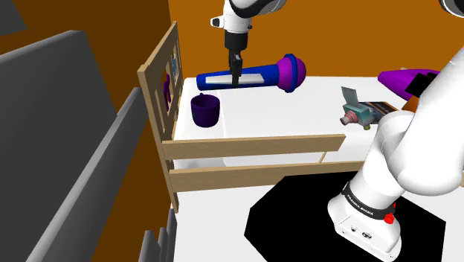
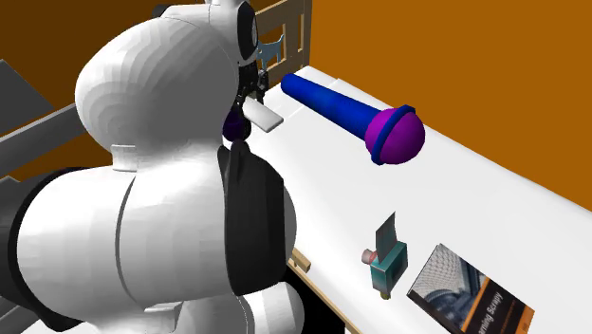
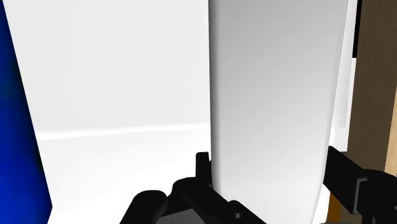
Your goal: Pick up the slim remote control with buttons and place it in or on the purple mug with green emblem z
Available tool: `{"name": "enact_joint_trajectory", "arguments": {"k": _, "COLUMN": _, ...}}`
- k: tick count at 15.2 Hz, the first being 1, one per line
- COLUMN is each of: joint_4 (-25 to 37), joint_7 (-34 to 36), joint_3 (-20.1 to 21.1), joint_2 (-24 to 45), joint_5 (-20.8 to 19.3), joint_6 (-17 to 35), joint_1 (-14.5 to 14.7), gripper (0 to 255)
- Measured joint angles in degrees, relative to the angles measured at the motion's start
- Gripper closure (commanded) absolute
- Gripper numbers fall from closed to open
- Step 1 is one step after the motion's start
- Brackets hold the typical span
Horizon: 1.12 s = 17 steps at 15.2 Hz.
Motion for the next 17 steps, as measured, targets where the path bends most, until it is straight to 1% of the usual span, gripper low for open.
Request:
{"name": "enact_joint_trajectory", "arguments": {"k": 5, "joint_4": 11.66, "joint_7": 1.95, "joint_3": 1.29, "joint_2": 9.86, "joint_5": 2.23, "joint_6": -2.02, "joint_1": 1.26, "gripper": 255}}
{"name": "enact_joint_trajectory", "arguments": {"k": 7, "joint_4": 18.93, "joint_7": 3.07, "joint_3": 1.98, "joint_2": 15.22, "joint_5": 3.24, "joint_6": -4.04, "joint_1": 1.78, "gripper": 255}}
{"name": "enact_joint_trajectory", "arguments": {"k": 8, "joint_4": 20.88, "joint_7": 3.04, "joint_3": 2.05, "joint_2": 16.96, "joint_5": 3.56, "joint_6": -4.28, "joint_1": 1.70, "gripper": 255}}
{"name": "enact_joint_trajectory", "arguments": {"k": 10, "joint_4": 21.71, "joint_7": 3.16, "joint_3": 2.19, "joint_2": 18.54, "joint_5": 3.84, "joint_6": -3.56, "joint_1": 1.72, "gripper": 255}}
{"name": "enact_joint_trajectory", "arguments": {"k": 17, "joint_4": 17.80, "joint_7": 3.21, "joint_3": 2.33, "joint_2": 19.64, "joint_5": 4.08, "joint_6": 1.42, "joint_1": 1.82, "gripper": 255}}
